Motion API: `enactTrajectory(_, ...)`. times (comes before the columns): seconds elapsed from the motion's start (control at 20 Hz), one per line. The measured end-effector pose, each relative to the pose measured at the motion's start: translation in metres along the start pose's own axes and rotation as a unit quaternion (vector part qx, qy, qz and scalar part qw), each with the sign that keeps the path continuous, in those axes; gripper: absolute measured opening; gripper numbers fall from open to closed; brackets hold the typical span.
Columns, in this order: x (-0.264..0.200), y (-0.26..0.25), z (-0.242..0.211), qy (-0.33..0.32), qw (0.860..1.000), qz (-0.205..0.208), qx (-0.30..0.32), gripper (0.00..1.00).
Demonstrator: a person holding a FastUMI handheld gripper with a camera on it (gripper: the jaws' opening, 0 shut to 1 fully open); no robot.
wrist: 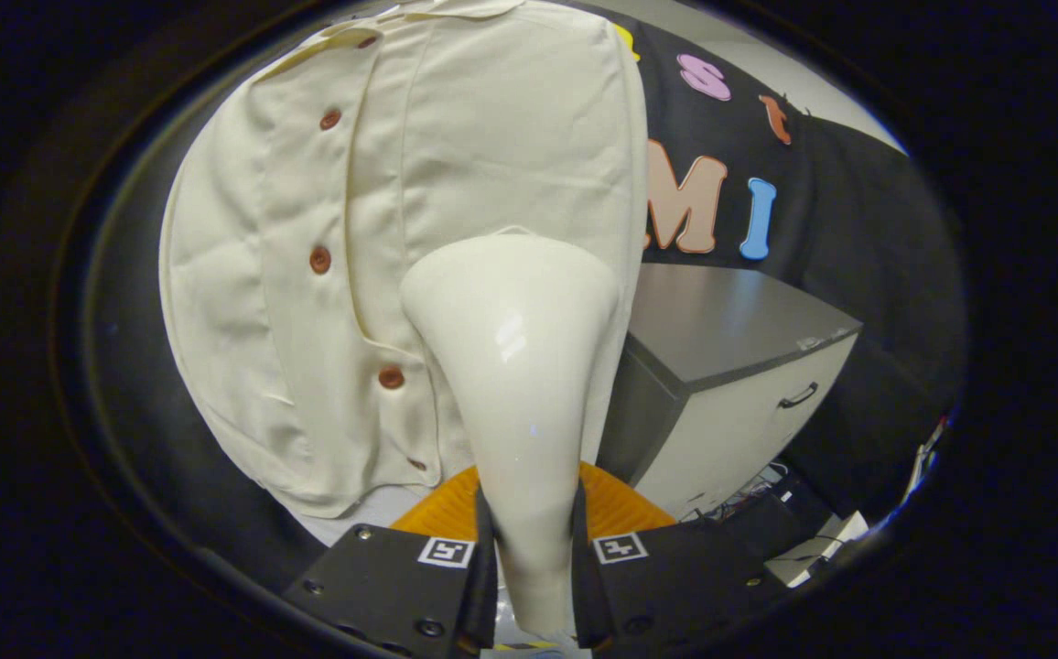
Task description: Iron the clothes twice with a garment steamer, once on the left side and once on the right side.
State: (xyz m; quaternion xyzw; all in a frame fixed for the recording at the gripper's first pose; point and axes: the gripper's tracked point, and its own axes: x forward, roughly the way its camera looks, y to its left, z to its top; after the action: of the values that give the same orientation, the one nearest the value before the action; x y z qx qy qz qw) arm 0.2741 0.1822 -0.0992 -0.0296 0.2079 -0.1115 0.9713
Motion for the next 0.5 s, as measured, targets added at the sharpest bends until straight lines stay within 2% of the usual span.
enactTrajectory(0.5,0.024,-0.007,-0.070,0.054,0.998,-0.007,-0.015,0.33)
